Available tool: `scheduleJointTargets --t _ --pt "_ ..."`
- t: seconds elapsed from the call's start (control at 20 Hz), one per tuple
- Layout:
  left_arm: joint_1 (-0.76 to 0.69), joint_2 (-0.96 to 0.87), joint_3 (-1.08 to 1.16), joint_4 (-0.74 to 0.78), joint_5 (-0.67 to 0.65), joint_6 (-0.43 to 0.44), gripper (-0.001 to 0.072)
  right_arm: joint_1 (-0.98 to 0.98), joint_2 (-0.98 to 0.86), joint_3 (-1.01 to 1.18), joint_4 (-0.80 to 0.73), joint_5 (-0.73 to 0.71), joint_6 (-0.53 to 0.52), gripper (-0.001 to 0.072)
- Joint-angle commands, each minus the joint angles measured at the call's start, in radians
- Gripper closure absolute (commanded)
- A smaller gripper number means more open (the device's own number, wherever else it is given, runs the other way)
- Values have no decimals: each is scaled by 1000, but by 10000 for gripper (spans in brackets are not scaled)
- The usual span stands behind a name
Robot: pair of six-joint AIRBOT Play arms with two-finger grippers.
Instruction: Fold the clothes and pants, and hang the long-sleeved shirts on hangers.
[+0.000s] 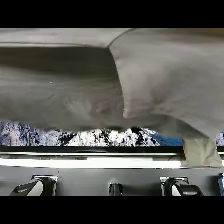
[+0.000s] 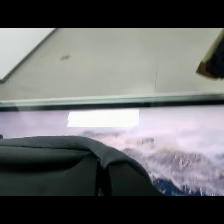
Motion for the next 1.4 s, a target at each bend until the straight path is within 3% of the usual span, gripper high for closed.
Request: scheduleJointTargets --t 0.0,0.15,0.35,0.55,0.75,0.95,1.35 --pt "-1 -70 -41 -9 -17 39 693 0 -110 3 -35 78 94 683" --pt "-31 -235 -120 -8 3 101 693 0 -326 3 -40 119 92 683" --pt "-106 -531 -174 66 137 110 693 2 -665 3 -26 98 84 682" --pt "-154 -806 -173 87 326 106 693 2 -954 3 3 -32 63 682" --pt "-161 -978 -130 87 483 96 693 2 -1114 3 30 -213 62 682" --pt "-161 -1048 -86 87 494 104 692 2 -1142 3 31 -278 30 682" --pt "-154 -1076 -89 86 219 173 689 2 -1148 -32 9 -22 29 682"
